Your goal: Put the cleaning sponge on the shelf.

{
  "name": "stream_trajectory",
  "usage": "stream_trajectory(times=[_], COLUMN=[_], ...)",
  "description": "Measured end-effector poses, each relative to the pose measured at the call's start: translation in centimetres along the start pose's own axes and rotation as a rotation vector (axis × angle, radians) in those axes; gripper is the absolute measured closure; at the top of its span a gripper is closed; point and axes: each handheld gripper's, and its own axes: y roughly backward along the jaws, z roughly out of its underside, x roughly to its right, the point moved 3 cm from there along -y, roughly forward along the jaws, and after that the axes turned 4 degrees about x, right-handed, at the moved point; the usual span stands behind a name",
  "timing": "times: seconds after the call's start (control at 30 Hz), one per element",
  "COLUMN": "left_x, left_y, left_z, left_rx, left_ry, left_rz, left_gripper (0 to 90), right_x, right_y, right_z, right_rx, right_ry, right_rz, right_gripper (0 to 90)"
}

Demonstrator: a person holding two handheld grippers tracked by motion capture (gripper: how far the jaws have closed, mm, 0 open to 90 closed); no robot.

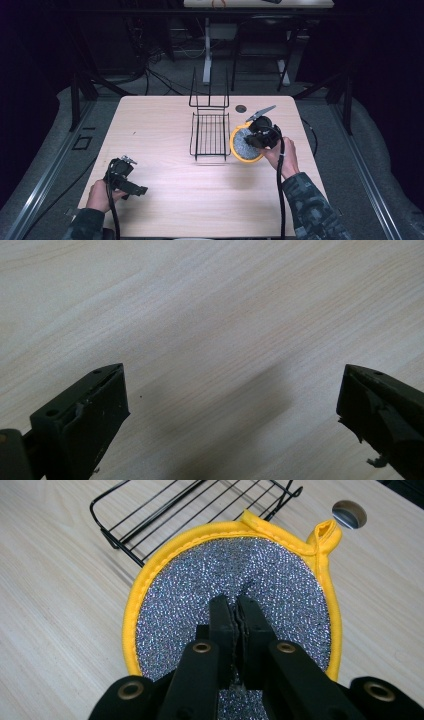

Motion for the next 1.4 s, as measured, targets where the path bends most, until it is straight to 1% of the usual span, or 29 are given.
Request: stream_trajectory(times=[0.03, 0.13, 0.17, 0.2, 0.47, 0.7, 0.93, 1.13, 1.4], left_x=[0.0, 0.0, 0.0, 0.0, 0.1, 0.1, 0.1, 0.1, 0.1], left_y=[0.0, 0.0, 0.0, 0.0, 0.0, -0.1, -0.1, -0.1, -0.1], left_z=[0.0, 0.0, 0.0, 0.0, 0.0, 0.0, 0.0, 0.0, 0.0], left_rx=[0.001, 0.0, -0.001, -0.001, 0.003, 0.002, 0.0, 0.001, -0.001], left_ry=[0.005, 0.0, 0.006, 0.0, 0.004, 0.0, -0.003, -0.002, -0.004], left_rz=[0.001, 0.0, 0.001, 0.0, 0.001, 0.003, 0.004, 0.002, 0.004], left_gripper=[0.3, 0.3, 0.3, 0.3, 0.3, 0.3, 0.3, 0.3, 0.3], right_x=[-0.1, -0.4, -0.5, -0.6, -1.2, -1.4, -1.7, -2.0, -2.3], right_y=[0.0, 0.0, 0.0, 0.0, -0.4, -0.6, -0.7, -1.0, -1.5], right_z=[-0.1, -0.6, -0.7, -0.8, -1.4, -1.7, -2.1, -2.4, -2.7], right_rx=[0.002, 0.014, 0.017, 0.018, 0.023, 0.025, 0.039, 0.045, 0.037], right_ry=[0.0, 0.016, 0.015, 0.021, 0.033, 0.047, 0.043, 0.054, 0.063], right_rz=[0.0, -0.001, -0.002, -0.004, -0.008, -0.012, -0.009, -0.012, -0.02], right_gripper=[87.5, 87.5, 87.5, 87.5, 87.5, 87.4, 87.4, 87.4, 87.4])
